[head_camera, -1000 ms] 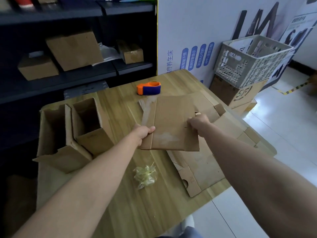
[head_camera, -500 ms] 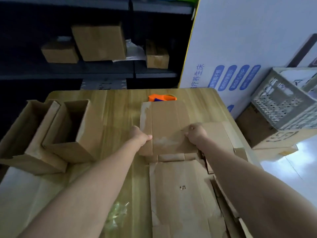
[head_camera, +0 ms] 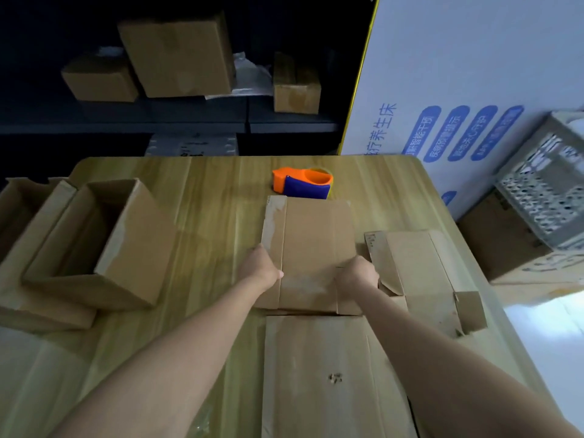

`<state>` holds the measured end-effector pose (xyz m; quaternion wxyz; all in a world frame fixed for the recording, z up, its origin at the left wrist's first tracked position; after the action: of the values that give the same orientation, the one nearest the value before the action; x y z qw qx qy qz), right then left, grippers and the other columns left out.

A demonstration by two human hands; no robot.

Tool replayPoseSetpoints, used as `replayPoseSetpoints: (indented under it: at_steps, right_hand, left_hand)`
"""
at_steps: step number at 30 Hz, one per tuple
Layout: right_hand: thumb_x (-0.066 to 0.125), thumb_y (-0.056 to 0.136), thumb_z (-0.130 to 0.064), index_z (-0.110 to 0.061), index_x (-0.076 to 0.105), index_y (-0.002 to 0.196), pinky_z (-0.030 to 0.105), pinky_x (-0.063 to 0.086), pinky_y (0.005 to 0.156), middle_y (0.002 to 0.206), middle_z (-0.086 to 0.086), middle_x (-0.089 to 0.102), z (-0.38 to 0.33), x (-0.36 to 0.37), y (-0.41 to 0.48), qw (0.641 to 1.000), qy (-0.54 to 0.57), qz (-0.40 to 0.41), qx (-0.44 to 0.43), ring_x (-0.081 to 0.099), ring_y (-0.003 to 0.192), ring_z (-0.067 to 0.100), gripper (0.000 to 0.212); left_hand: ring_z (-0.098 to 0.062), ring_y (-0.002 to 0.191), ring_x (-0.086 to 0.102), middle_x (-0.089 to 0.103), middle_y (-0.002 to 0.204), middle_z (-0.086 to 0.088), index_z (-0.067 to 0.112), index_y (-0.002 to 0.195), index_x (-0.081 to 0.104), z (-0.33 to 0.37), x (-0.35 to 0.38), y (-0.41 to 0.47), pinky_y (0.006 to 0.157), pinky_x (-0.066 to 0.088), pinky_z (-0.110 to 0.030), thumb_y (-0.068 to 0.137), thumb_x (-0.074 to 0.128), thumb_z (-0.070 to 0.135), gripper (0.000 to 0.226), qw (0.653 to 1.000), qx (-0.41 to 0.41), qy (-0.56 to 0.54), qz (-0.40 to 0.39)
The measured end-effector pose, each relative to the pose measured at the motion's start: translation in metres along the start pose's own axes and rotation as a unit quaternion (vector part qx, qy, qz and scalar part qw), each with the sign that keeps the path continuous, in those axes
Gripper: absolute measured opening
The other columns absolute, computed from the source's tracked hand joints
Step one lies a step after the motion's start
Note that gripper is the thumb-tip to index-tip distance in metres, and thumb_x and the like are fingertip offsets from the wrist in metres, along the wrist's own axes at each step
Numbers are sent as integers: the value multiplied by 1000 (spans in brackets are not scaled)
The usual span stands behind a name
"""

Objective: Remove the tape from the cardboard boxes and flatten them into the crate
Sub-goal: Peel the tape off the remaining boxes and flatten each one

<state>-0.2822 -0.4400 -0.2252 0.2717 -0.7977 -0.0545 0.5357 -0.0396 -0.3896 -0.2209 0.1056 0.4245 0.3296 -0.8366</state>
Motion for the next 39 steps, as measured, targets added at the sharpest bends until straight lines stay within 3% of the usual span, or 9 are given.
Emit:
replayPoseSetpoints:
  at_steps: [5,8,12,15,18,24,29,34,39]
  right_hand:
    - [50,84,-1,-9,50,83,29,43,72,105,14,63,4,-9,1,1000,7,30,2,59,101,31,8]
    - [56,79,-4,-5,58,96,29,44,75,106,14,61,-1,-4,-4,999,-8,35,-8,56,105,32,17]
    - [51,85,-3,-3,61,104,30,46,75,109,14,61,-5,-8,-12,997,-51,50,-29,57,104,31,22]
    - [44,92,-8,-6,54,117,35,43,89,122,13,53,-12,-18,-31,990,-104,84,-54,47,116,30,27]
    - [43,94,-11,-9,46,127,37,38,99,134,10,46,-45,-26,-59,975,-142,115,-126,39,124,28,34]
    - [54,95,-26,-12,38,142,35,30,108,146,7,40,-182,-9,-170,931,-38,80,-354,33,135,26,52]
    - [55,92,-36,-14,43,141,40,27,112,148,6,37,-275,44,-267,866,-84,51,-491,25,138,27,55]
    - [56,90,-41,-26,34,146,50,11,116,159,2,0,-313,107,-289,866,-226,19,-446,-10,144,34,62]
    - [52,95,-27,-22,66,117,45,8,117,155,2,24,-326,110,-290,880,-204,117,-414,-1,145,32,27]
  left_hand:
    - [-26,106,61,54,128,-12,6,116,55,14,2,-1,72,47,-29,73,80,30,55,996,0,93,6]
    - [-26,105,60,55,125,-12,4,114,55,15,2,-2,70,47,-28,75,78,30,52,996,14,90,21]
    - [-30,118,51,47,133,-14,5,128,39,12,3,-7,93,47,-38,77,77,26,67,998,50,36,24]
    - [-29,124,47,41,138,-14,6,137,33,11,-6,-14,97,43,-37,79,74,28,75,997,80,21,-2]
    - [-25,120,49,43,136,-9,9,134,40,16,-38,-31,93,45,-35,86,66,27,58,990,131,15,42]
    - [-15,99,57,51,123,0,14,118,56,3,-166,-93,76,37,-17,92,54,13,26,942,271,-39,192]
    - [-10,103,54,53,120,2,14,115,59,-43,-261,-131,87,40,-16,94,49,8,24,904,347,-42,245]
    - [-7,105,51,54,115,4,14,110,61,-97,-310,-152,90,28,-10,94,49,8,21,887,379,-16,264]
    - [-11,108,52,55,115,1,14,114,61,-143,-318,-154,92,36,-18,93,50,9,24,886,399,3,238]
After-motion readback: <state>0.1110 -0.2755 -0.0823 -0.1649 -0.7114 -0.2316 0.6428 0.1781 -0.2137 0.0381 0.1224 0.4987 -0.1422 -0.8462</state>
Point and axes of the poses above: each hand's wrist, its own y-axis towards the middle knuckle, its own x-axis out of the palm, z = x × y, the point moved 10 cm from there along y, towards the middle knuckle
